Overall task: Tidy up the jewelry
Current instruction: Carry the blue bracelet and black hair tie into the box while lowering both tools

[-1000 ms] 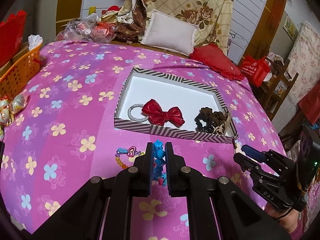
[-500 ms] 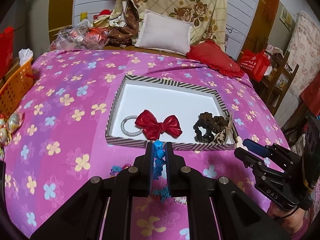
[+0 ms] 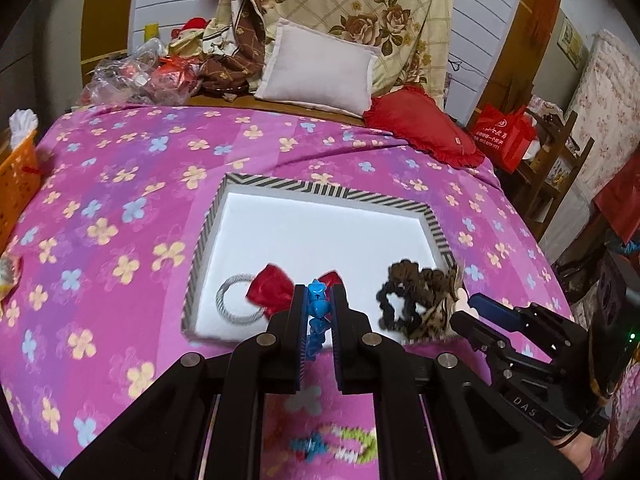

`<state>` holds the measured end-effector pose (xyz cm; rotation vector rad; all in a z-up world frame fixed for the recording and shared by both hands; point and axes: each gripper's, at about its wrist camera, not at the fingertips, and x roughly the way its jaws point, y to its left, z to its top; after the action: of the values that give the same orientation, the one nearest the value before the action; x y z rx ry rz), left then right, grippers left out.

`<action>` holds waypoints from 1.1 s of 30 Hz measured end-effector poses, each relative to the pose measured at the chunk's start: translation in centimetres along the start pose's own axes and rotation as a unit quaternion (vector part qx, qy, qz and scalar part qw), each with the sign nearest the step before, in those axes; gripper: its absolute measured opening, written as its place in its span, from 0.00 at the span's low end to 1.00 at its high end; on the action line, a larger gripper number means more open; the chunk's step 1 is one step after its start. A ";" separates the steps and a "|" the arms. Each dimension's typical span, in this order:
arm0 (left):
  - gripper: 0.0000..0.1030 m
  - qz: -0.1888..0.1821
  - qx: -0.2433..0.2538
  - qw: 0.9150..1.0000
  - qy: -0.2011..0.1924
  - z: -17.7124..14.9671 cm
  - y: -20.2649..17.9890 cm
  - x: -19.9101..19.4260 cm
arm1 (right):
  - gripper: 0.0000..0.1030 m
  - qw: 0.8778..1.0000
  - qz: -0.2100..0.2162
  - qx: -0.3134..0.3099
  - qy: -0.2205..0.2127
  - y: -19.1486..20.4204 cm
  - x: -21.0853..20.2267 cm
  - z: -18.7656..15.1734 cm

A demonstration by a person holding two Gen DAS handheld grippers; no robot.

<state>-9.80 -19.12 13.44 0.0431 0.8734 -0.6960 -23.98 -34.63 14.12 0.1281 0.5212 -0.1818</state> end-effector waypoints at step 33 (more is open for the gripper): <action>0.00 0.045 -0.028 0.997 0.051 2.2 4.6 11.4 | 0.32 0.997 -0.005 0.007 0.072 -2.2 11.9 2.3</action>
<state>-0.67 -22.36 5.63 0.0687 0.9828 -0.5890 -13.20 -38.78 9.95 0.1525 0.6633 -0.1863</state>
